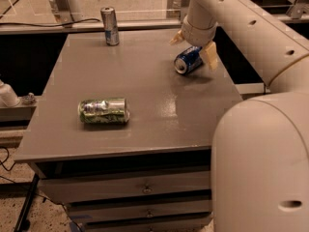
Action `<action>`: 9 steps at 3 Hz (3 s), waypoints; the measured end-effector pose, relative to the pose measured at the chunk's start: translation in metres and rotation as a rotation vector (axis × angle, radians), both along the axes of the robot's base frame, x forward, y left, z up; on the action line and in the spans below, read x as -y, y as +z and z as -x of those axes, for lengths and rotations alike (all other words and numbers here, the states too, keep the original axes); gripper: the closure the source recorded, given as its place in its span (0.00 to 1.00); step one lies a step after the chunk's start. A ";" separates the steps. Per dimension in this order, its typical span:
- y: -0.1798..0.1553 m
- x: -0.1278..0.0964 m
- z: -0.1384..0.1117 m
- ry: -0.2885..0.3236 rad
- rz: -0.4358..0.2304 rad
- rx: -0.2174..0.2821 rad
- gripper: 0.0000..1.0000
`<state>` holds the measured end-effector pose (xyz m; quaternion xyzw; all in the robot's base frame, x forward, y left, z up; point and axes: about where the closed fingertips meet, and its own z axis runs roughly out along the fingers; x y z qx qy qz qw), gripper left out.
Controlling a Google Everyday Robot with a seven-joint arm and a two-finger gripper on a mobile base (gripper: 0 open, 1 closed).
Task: Place pepsi can upright
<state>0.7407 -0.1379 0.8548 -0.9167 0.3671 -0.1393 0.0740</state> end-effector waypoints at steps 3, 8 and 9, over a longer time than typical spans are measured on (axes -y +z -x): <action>-0.021 -0.004 -0.013 -0.227 -0.029 -0.143 0.65; 0.066 -0.021 0.052 -0.633 -0.737 -0.338 1.00; 0.053 -0.021 0.067 -0.688 -0.874 -0.412 1.00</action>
Offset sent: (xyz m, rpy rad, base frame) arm 0.0147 -0.0022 -0.0091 -0.0189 0.1971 -0.2751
